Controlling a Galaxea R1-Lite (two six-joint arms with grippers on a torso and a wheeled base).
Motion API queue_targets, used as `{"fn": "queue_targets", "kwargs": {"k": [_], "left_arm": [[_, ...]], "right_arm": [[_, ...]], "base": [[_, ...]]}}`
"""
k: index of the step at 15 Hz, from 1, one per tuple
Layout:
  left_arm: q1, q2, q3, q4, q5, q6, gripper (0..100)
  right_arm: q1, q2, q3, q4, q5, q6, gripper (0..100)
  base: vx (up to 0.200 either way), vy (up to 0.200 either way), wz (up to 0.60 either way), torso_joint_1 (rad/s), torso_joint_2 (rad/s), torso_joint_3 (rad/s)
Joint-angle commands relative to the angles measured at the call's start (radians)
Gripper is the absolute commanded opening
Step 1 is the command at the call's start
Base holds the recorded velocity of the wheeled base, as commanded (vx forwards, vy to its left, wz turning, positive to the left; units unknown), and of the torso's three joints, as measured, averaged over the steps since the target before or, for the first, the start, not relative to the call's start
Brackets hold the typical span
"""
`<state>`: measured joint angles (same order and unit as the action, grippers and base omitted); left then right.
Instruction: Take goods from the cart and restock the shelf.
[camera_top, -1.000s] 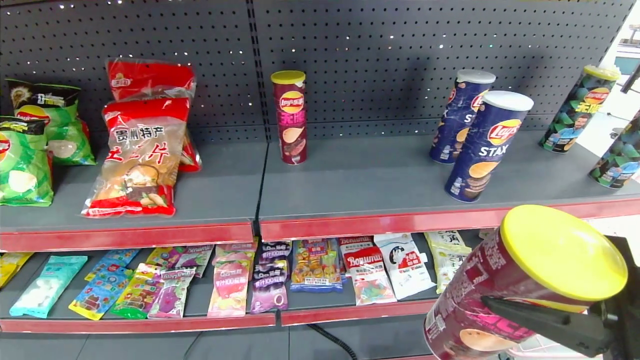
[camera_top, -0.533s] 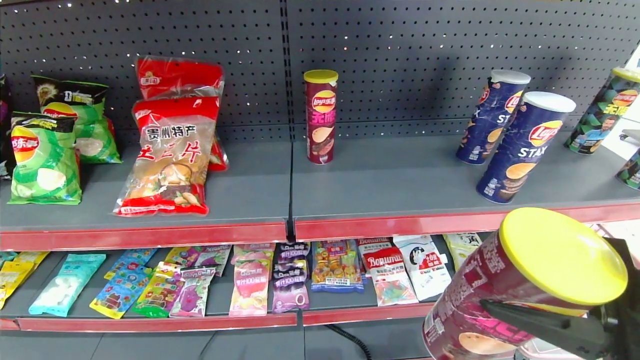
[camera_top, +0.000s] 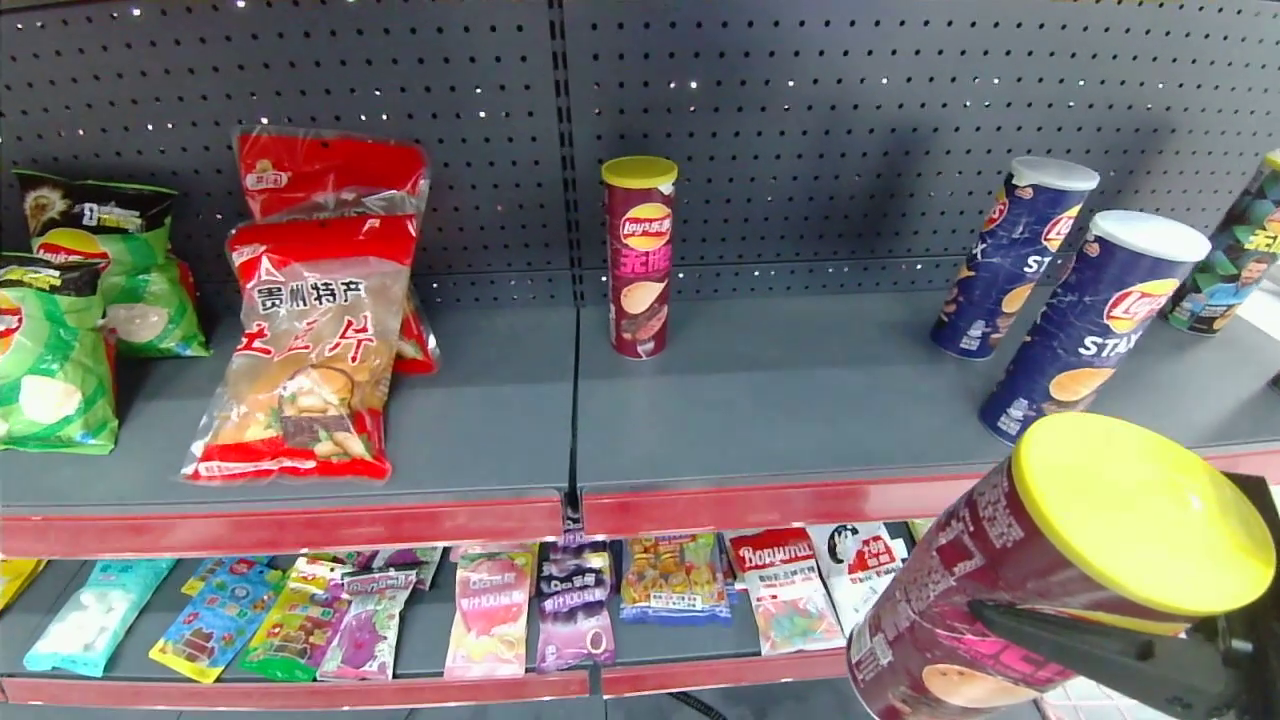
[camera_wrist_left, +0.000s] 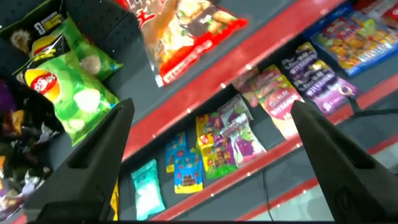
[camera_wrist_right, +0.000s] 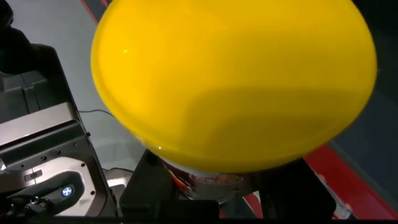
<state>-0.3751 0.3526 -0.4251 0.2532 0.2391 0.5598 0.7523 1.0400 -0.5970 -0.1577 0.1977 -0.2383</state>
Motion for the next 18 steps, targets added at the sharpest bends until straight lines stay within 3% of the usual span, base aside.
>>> {"fn": "queue_targets", "kwargs": {"k": [1, 8, 9, 10, 11, 12, 13, 14, 16, 17, 18], "left_arm": [[-0.001, -0.001, 0.002, 0.0, 0.0, 0.0, 100], [-0.001, -0.009, 0.002, 0.0, -0.008, 0.017, 100], [-0.001, 0.002, -0.006, 0.0, -0.004, 0.032, 100], [0.001, 0.049, -0.032, -0.017, -0.003, 0.074, 100], [0.001, 0.118, -0.061, -0.046, -0.004, 0.069, 100], [-0.001, 0.192, -0.09, -0.097, -0.011, 0.042, 100], [-0.008, 0.355, -0.139, -0.224, -0.073, -0.087, 100], [-0.008, 0.468, -0.17, -0.33, -0.107, -0.152, 100], [-0.011, 0.674, -0.231, -0.477, -0.13, -0.153, 100], [-0.042, 0.795, -0.281, -0.539, -0.161, -0.164, 100], [-0.1, 0.896, -0.336, -0.548, -0.245, -0.219, 100]], "right_arm": [[0.001, -0.011, 0.008, 0.003, 0.0, -0.001, 0], [0.001, -0.021, 0.023, 0.003, -0.001, -0.001, 0], [0.001, -0.026, 0.026, 0.003, -0.003, -0.003, 0], [-0.001, -0.041, 0.039, 0.003, -0.004, -0.003, 0], [-0.001, -0.041, 0.048, 0.0, 0.0, -0.012, 0], [-0.001, -0.048, 0.059, -0.003, 0.002, -0.021, 0], [-0.001, -0.072, 0.068, 0.0, 0.003, -0.021, 0], [-0.001, -0.075, 0.075, 0.0, 0.0, -0.021, 0], [-0.007, -0.075, 0.074, -0.002, -0.001, -0.018, 0], [-0.013, -0.072, 0.063, -0.002, -0.001, -0.016, 0], [-0.019, -0.072, 0.056, -0.002, -0.003, -0.016, 0]], "base": [[0.2, 0.0, 0.0, 0.007, 0.0, -0.002], [0.029, 0.0, 0.0, 0.001, 0.0, 0.0], [0.0, 0.0, 0.0, 0.0, 0.0, 0.0], [0.0, 0.0, 0.0, 0.0, 0.0, 0.0], [0.0, 0.0, 0.0, 0.0, 0.0, 0.0], [0.0, 0.0, 0.0, 0.0, 0.0, 0.0], [0.0, 0.0, 0.0, 0.0, 0.0, 0.0], [0.0, 0.0, 0.0, 0.0, 0.0, 0.0], [0.0, 0.0, 0.0, 0.0, 0.0, 0.0], [0.0, 0.0, 0.0, 0.0, 0.0, 0.0], [0.0, 0.0, 0.0, 0.0, 0.0, 0.0]]}}
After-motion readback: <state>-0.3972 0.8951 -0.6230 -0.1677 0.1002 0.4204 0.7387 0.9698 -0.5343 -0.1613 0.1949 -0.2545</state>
